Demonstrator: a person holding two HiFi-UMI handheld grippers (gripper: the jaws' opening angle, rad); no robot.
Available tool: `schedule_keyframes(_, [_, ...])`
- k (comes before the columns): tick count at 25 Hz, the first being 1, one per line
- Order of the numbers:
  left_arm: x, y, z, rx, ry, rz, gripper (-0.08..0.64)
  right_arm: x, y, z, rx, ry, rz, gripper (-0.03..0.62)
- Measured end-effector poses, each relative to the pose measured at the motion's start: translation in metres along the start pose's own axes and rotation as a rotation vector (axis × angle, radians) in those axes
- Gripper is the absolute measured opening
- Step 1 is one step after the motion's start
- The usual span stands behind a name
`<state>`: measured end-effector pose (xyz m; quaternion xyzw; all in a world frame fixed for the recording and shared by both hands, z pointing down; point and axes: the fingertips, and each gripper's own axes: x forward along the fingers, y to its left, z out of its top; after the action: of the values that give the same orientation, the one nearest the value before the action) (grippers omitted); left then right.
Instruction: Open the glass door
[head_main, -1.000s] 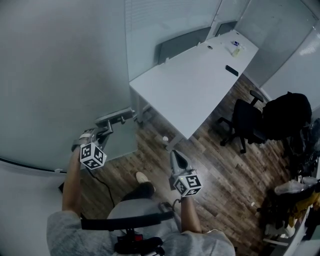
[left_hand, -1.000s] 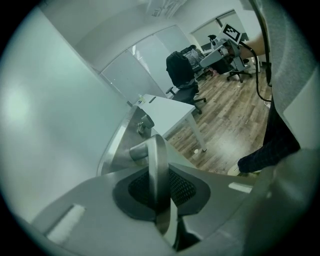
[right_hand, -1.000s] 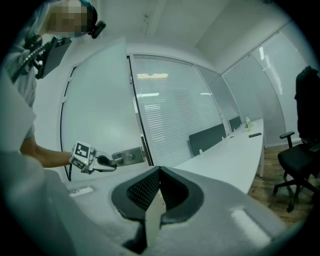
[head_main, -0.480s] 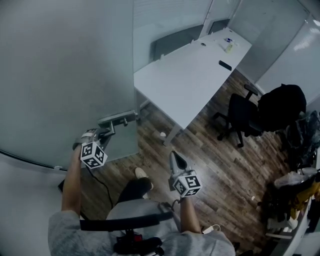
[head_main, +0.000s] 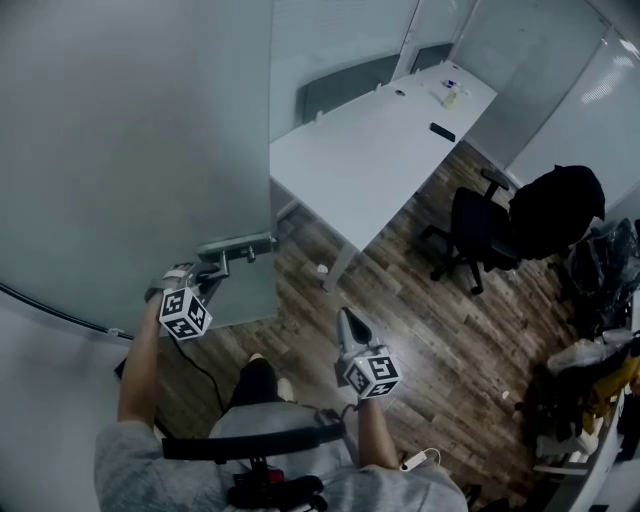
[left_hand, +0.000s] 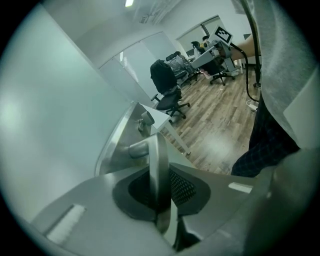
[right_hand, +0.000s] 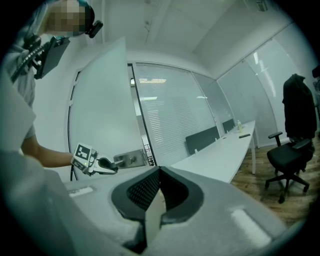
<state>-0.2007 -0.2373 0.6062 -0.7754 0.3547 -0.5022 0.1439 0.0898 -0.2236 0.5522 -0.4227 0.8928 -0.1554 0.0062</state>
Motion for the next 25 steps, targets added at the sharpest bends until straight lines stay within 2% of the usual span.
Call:
schedule_keyframes(13, [-0.022,-0.04,0.016,0.063,-0.037,-0.015,0.036,-0.026,0.019,-0.008,-0.013,0.007,0.0,0.002])
schedule_keyframes(25, [-0.051,-0.081,0.027,0.113,-0.083,-0.043,0.037,-0.067,0.055,-0.018,-0.012,-0.01,-0.052,0.002])
